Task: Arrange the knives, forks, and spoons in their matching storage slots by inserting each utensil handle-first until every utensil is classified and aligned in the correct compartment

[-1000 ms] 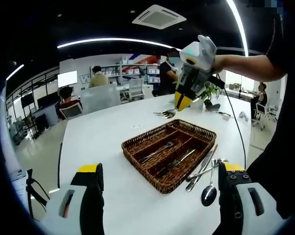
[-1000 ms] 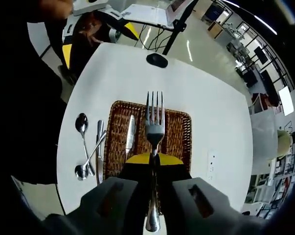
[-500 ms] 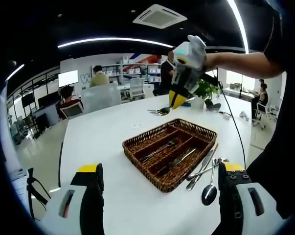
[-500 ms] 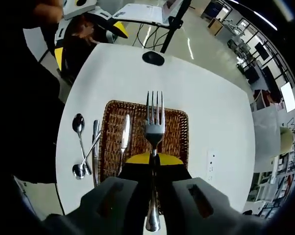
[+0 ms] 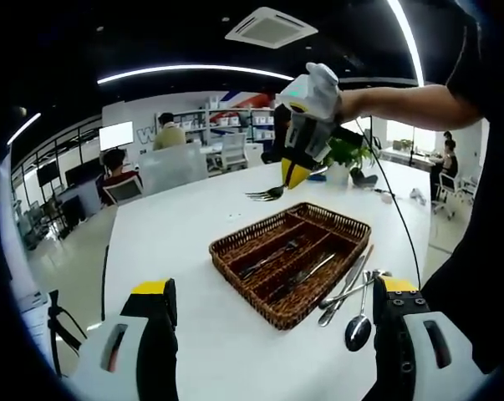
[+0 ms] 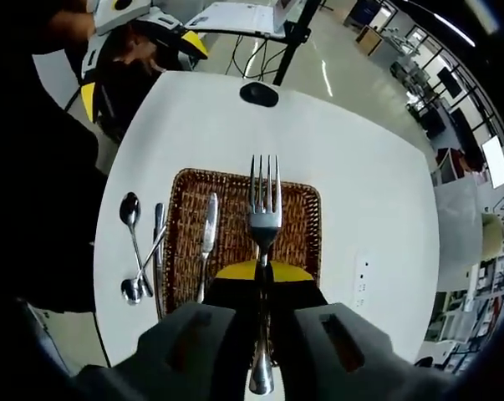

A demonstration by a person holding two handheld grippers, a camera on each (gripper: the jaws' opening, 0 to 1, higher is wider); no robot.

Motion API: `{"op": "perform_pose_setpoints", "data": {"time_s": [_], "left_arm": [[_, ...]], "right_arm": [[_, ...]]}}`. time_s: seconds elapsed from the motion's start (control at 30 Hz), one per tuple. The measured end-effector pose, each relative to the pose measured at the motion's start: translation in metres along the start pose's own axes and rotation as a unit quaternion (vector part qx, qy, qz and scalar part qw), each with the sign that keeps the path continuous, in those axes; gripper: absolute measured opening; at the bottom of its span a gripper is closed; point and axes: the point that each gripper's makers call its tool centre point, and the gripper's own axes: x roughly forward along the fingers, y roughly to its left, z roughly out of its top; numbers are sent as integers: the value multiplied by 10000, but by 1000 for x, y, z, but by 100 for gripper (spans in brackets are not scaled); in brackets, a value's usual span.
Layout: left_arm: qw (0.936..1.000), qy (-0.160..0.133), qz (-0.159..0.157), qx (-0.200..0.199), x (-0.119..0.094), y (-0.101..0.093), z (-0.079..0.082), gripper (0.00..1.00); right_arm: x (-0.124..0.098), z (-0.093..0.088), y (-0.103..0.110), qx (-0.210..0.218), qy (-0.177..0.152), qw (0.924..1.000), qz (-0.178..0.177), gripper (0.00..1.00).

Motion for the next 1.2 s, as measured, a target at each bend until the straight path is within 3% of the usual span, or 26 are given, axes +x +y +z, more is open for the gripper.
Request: {"op": "perform_pose_setpoints", "data": {"time_s": [1.2], "left_arm": [[9999,-68,118,-91,-7,4,-5,99]], "right_arm": [[5,-9,3,111,117,9999,23,0]]}}
